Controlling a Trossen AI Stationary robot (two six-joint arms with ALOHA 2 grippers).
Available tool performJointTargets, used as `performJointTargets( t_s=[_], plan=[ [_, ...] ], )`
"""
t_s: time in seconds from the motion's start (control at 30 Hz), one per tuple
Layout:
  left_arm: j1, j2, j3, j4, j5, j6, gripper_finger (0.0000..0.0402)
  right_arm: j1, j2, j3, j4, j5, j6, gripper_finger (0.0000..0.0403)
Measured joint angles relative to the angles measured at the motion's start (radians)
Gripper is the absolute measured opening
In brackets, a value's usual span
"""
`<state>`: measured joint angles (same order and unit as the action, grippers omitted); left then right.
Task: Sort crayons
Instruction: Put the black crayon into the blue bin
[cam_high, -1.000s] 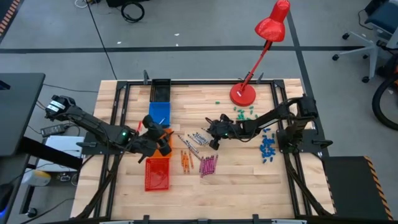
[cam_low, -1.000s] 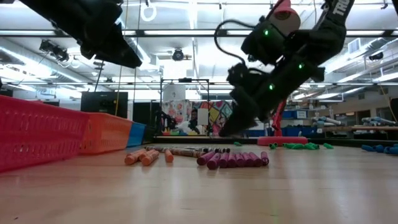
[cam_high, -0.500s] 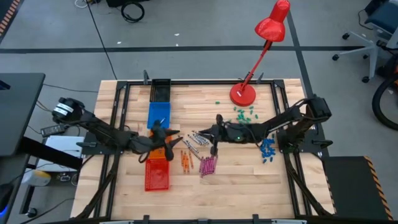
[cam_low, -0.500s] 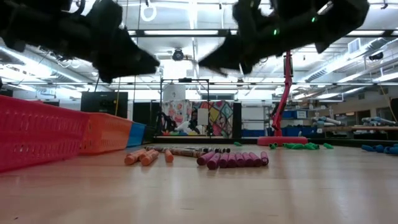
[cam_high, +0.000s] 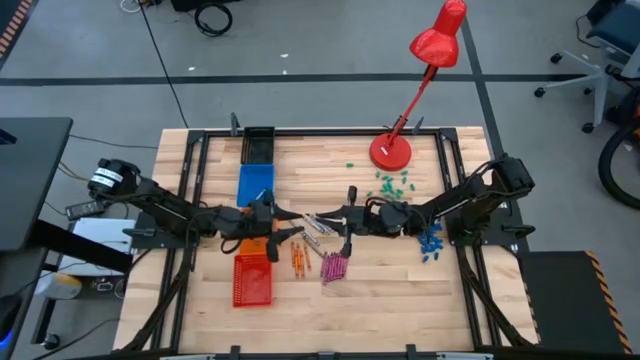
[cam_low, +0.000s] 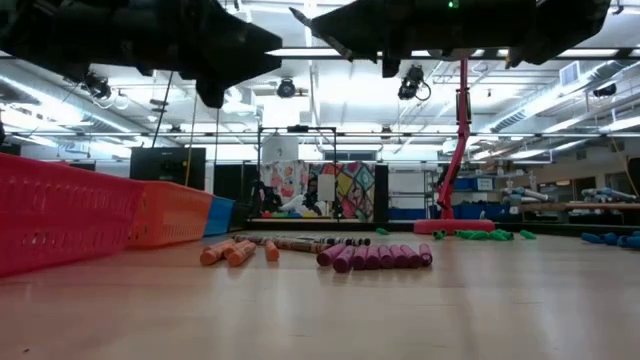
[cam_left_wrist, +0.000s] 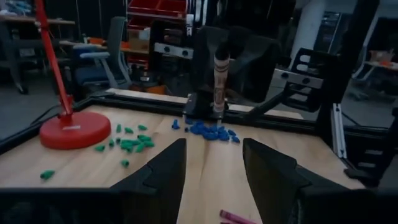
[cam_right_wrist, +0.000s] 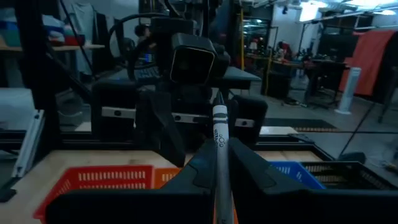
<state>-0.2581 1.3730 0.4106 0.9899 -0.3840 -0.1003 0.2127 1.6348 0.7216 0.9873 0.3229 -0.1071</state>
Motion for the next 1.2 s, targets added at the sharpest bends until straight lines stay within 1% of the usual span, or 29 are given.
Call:
performJointTargets(
  t_s=[0.23,0.4,0.6,0.83,1.1,1.2],
  plan=[
    [0.003,0.089,0.091,0.001,0.002,0.093,0.0172,0.008,0.000,0.000,0.019,-0.006,-0.007,0.0036],
    [0.002,0.101,0.102,0.058,0.020,0.156,0.0172,0.034,0.000,0.000,0.027,-0.002,-0.063,0.0036],
    [-0.005,0.100,0.102,0.160,0.086,0.252,0.0172,0.063,0.000,0.000,0.031,0.077,-0.130,0.0036],
    [0.000,0.100,0.102,0.187,0.090,0.265,0.0172,0.063,0.000,0.000,0.042,0.078,-0.132,0.0036],
    [0.011,0.100,0.102,0.236,0.095,0.268,0.0172,0.063,0.000,0.000,0.076,0.024,-0.132,0.0036],
    [0.029,0.100,0.104,0.241,0.149,0.237,0.0172,0.058,0.000,0.001,0.089,0.008,-0.132,0.0036]
  ],
)
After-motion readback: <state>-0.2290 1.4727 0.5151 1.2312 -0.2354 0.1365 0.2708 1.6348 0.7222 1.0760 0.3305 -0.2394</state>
